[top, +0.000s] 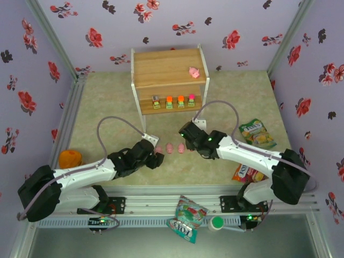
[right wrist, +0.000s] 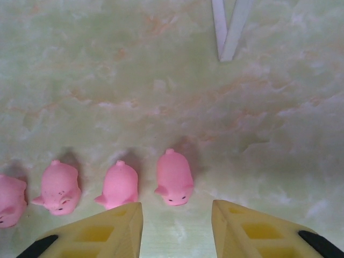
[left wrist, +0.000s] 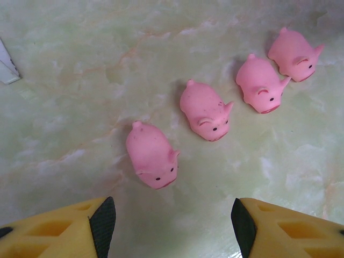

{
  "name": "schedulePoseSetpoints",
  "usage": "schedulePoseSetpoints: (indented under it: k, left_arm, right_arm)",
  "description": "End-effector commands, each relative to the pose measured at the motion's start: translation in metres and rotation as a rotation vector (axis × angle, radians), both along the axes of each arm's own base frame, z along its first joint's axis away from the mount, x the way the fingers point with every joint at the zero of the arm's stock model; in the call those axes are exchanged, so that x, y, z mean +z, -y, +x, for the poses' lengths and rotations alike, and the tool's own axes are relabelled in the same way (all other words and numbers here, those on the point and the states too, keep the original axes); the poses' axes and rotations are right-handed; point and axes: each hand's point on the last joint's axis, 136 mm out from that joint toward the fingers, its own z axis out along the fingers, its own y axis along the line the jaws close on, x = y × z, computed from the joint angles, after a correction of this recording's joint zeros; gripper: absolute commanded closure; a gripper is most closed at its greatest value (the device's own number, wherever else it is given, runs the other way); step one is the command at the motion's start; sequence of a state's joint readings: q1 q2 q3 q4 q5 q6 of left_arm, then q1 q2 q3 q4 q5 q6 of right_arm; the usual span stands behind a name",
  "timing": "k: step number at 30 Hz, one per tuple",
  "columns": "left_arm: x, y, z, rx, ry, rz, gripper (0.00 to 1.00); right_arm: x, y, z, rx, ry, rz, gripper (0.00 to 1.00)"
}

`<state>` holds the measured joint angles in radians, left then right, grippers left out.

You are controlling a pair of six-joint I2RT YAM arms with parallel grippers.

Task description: Place and organize the plastic toys onto the shelf

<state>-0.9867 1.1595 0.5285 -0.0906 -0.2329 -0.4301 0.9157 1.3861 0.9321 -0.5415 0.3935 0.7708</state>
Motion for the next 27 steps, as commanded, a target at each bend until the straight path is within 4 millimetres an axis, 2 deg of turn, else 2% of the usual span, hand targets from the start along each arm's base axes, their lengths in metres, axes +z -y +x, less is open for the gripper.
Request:
schedulePoseSetpoints:
  k: [1, 8, 19, 27]
  left_arm:
    - [0.006, 0.001, 0.004, -0.001, 0.023, 0.020, 0.36]
    - [0.006, 0.001, 0.004, -0.001, 0.024, 0.021, 0.36]
    - [0.006, 0.001, 0.003, -0.001, 0.024, 0.022, 0.36]
    - [0.005, 0.001, 0.004, -0.001, 0.023, 0.023, 0.36]
  right_arm:
    - [-0.012, -0.008, 0.001, -0.021, -0.014, 0.033, 0.60]
    - [-0.032, -0.005, 0.002, -0.048, -0.045, -0.021, 0.56]
    - [-0.064, -0.005, 0.005, -0.070, -0.105, -0.010, 0.58]
    - [-0.072, -0.008, 0.008, -0.070, -0.110, -0.015, 0.56]
